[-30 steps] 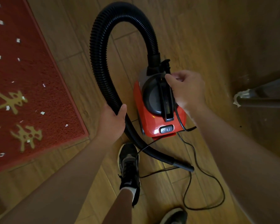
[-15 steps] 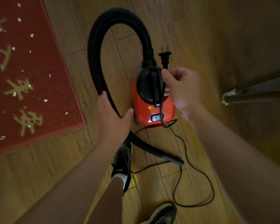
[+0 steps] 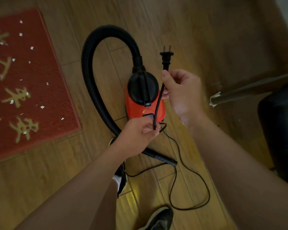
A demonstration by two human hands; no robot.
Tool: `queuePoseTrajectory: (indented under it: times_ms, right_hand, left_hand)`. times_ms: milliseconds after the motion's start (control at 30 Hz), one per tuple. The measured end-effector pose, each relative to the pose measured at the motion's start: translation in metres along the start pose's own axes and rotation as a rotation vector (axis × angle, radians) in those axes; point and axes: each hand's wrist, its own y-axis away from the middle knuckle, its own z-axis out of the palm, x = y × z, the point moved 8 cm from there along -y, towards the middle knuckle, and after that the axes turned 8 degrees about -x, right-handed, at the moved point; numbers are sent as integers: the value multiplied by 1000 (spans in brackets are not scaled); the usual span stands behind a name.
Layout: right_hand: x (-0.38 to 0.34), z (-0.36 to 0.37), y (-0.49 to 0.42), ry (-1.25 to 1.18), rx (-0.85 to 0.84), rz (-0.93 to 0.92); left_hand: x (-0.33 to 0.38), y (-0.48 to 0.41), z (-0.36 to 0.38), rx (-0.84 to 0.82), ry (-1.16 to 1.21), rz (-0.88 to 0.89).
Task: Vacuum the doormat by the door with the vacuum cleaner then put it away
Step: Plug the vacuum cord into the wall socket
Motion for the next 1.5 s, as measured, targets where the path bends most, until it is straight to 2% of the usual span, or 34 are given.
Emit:
queuePoseTrajectory:
  times_ms: [467, 700, 1100, 1300, 1500]
  right_hand:
    - [-107, -99, 101, 12, 119, -158]
    - [-202, -153, 173, -12, 199, -236]
    - [-367, -235, 300, -28, 301, -379]
    - [-424, -271, 377, -51, 350, -455]
    - [-485, -291, 446, -52, 362, -552]
  left_hand:
    - [115, 68, 61, -46, 131, 122]
    - [219, 115, 87, -117, 87, 213]
    - [400, 212, 130, -105, -5, 337]
    - [467, 266, 153, -126, -54, 321]
    - [529, 330, 182, -165, -88, 384]
